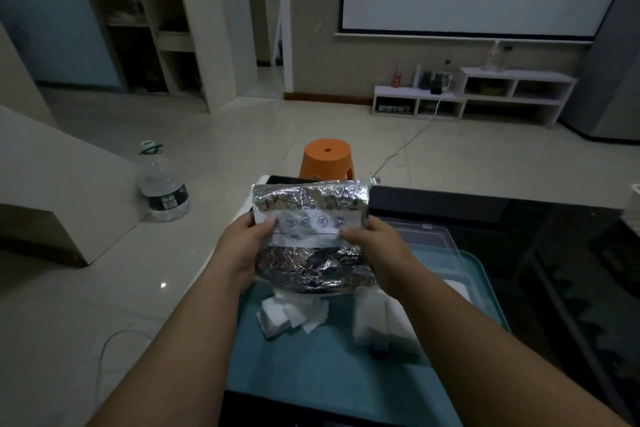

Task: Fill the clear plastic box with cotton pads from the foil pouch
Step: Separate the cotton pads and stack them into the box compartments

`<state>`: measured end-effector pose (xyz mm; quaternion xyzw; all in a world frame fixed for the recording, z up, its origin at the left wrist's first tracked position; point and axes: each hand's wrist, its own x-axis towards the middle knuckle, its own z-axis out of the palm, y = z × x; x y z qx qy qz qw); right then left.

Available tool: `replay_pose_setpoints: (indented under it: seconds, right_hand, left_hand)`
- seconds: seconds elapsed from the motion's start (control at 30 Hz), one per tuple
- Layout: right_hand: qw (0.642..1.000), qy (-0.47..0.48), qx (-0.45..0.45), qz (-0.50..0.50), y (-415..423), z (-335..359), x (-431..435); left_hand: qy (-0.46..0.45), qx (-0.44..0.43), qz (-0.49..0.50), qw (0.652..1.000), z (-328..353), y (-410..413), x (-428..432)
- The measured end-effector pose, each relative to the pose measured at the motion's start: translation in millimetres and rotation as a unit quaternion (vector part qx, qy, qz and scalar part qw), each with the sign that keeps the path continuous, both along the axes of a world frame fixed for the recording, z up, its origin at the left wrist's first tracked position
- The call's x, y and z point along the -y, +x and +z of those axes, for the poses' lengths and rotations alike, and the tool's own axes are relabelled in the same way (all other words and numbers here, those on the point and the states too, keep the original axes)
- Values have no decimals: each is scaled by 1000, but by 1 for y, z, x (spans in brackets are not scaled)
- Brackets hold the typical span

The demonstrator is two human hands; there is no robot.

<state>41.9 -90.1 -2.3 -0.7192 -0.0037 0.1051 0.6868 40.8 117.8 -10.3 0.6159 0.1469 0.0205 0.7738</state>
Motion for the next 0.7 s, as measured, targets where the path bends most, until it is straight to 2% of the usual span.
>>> replay_pose_setpoints:
  seconds: [0.1, 0.2, 0.33, 0.43, 0.53, 0.7]
  right_hand:
    - [1000, 3, 18, -8, 0, 1, 1]
    - [998, -54, 38, -4, 2, -2, 1]
    - [993, -80, 62, -59, 8, -2, 1]
    - [992, -57, 54, -95, 10, 2, -1]
    - [992, -82, 46, -89, 10, 0, -1]
    - [988, -124, -5, -92, 11, -9, 3]
  left_hand:
    - [1, 4, 39, 999, 1, 4, -2]
    - [6, 22, 61, 998, 3, 8, -1]
    - [-8, 39, 63, 997, 4, 9, -3]
    - [49, -14, 27, 998, 0, 8, -5]
    - [88, -71, 23, 993, -14, 12, -11]
    - [95, -67, 61, 991, -29, 19, -14]
